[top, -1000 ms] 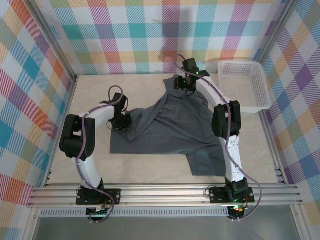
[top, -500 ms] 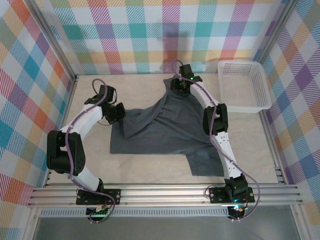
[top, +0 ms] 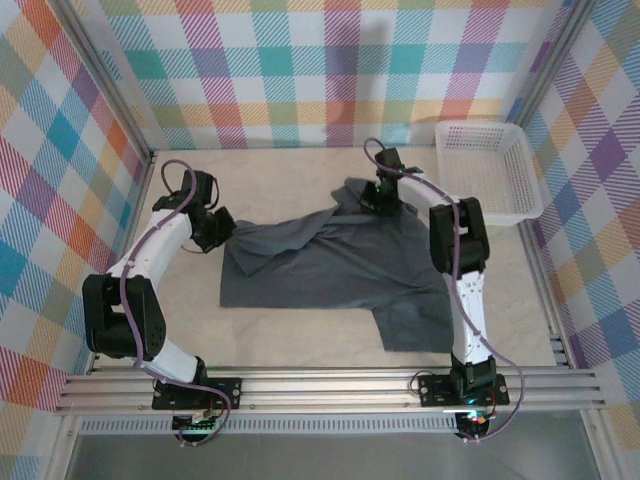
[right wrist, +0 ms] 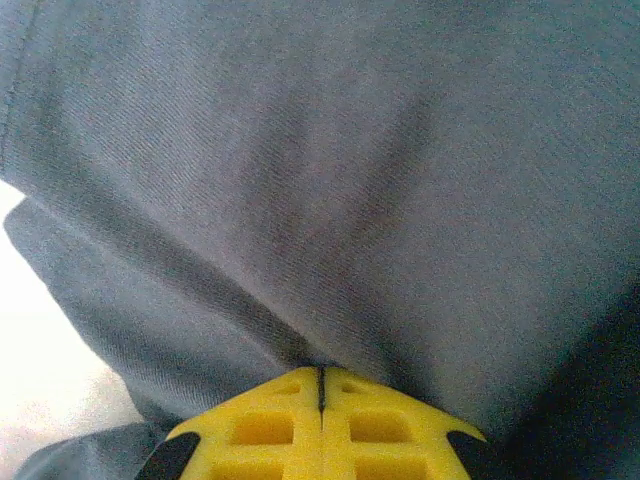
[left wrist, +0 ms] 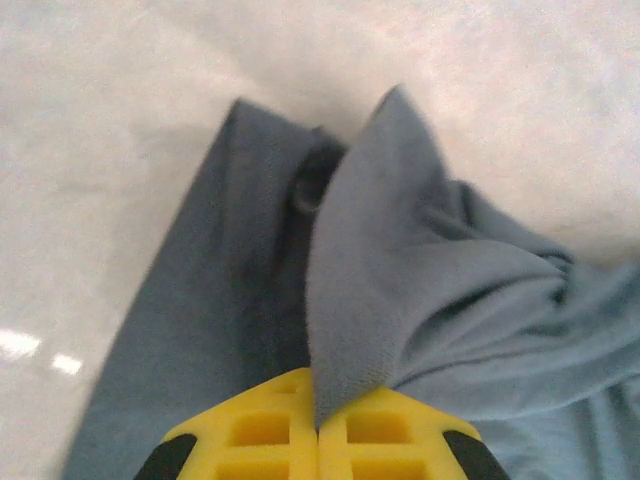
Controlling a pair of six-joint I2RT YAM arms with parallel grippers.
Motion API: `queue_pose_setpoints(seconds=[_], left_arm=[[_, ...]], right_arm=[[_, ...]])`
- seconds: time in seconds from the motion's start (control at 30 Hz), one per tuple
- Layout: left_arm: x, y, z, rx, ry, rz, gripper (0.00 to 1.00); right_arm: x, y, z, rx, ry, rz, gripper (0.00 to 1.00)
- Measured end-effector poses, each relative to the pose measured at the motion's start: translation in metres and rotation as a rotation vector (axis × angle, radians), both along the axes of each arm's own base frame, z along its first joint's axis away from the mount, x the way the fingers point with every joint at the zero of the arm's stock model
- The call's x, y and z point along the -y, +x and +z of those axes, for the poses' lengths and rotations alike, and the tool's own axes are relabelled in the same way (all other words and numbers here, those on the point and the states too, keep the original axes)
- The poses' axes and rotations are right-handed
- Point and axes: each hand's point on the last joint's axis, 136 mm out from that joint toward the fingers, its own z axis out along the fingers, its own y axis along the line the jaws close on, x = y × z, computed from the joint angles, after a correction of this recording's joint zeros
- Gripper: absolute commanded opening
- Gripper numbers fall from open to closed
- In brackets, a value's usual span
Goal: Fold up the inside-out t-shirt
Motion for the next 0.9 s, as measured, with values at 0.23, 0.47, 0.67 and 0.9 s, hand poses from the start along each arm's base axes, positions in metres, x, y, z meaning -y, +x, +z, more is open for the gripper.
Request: queue_pose_setpoints(seconds=[0.23, 0.47, 0.67, 0.9], left_arm=[[0.003, -0.017, -0.002, -0.013, -0.013, -0.039, 0.00], [0.009, -0.017, -0.007, -0.007, -0.032, -0.074, 0.00], [0.009, -0.019, -0.015, -0.027, -0.032, -0.079, 0.00], [0.009, -0.019, -0.023, -0.053, -0.029, -0.082, 0.00]], right_arm=[[0.005, -0.038, 0.014, -0.011, -0.010, 0.060, 0.29], [0.006, 0.029, 0.094, 0.269, -0.116, 0.086, 0.48], [0.002, 0.104, 0.109, 0.432, -0.242, 0.125, 0.52], [0.005, 0.113, 0.016, 0.268, -0.329, 0.219, 0.56]])
